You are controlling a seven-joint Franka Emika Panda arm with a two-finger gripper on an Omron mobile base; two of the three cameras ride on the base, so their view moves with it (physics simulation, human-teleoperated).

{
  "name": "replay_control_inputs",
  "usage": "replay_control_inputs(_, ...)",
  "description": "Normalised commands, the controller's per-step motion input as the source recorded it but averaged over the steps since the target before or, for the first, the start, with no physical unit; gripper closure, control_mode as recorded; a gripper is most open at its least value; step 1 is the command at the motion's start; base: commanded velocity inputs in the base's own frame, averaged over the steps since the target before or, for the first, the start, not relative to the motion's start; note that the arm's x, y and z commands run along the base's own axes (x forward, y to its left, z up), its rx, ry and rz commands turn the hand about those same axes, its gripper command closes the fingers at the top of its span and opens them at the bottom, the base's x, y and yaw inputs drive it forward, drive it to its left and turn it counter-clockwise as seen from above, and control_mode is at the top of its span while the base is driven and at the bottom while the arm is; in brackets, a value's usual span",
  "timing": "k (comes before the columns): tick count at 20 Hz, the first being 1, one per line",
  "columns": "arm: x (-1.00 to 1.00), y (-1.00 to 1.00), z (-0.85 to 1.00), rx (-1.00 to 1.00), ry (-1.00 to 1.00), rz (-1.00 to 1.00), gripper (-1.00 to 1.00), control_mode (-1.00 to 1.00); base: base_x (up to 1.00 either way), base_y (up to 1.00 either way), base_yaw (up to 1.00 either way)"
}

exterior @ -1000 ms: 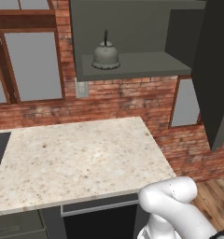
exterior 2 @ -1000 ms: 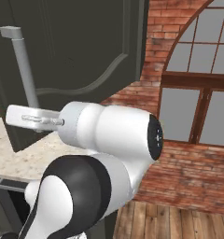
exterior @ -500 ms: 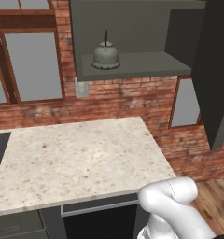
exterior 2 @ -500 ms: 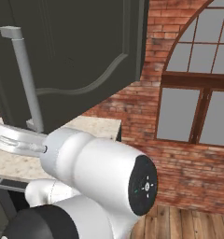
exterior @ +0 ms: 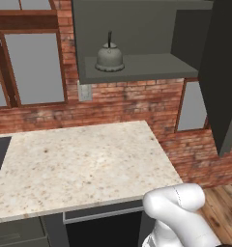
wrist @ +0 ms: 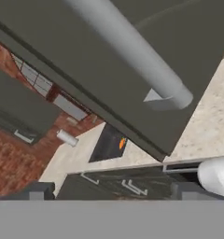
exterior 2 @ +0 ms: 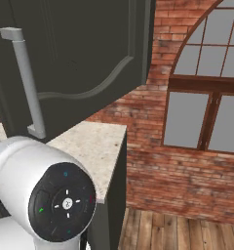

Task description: Open the cabinet, pick the kettle from the cabinet, and place it in the sink.

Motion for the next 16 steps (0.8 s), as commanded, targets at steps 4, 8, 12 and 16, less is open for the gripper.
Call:
replay_control_inputs(4, -0.15, 0.49, -0.01, 0.00, 0.17, -0.14, -1.00, -1.00, 0.00, 0.00, 0.00)
replay_control_inputs(8, -0.05, 0.58, -0.04, 0.00, 0.16, -0.14, -1.00, -1.00, 0.00, 0.00, 0.00)
replay_control_inputs(12, 0.11, 0.57, -0.02, 0.00, 0.06, -0.21, -1.00, -1.00, 0.00, 0.00, 0.00)
replay_control_inputs(16, 0.27, 0.48, 0.00, 0.00, 0.01, -0.29, -1.00, -1.00, 0.00, 0.00, 0.00)
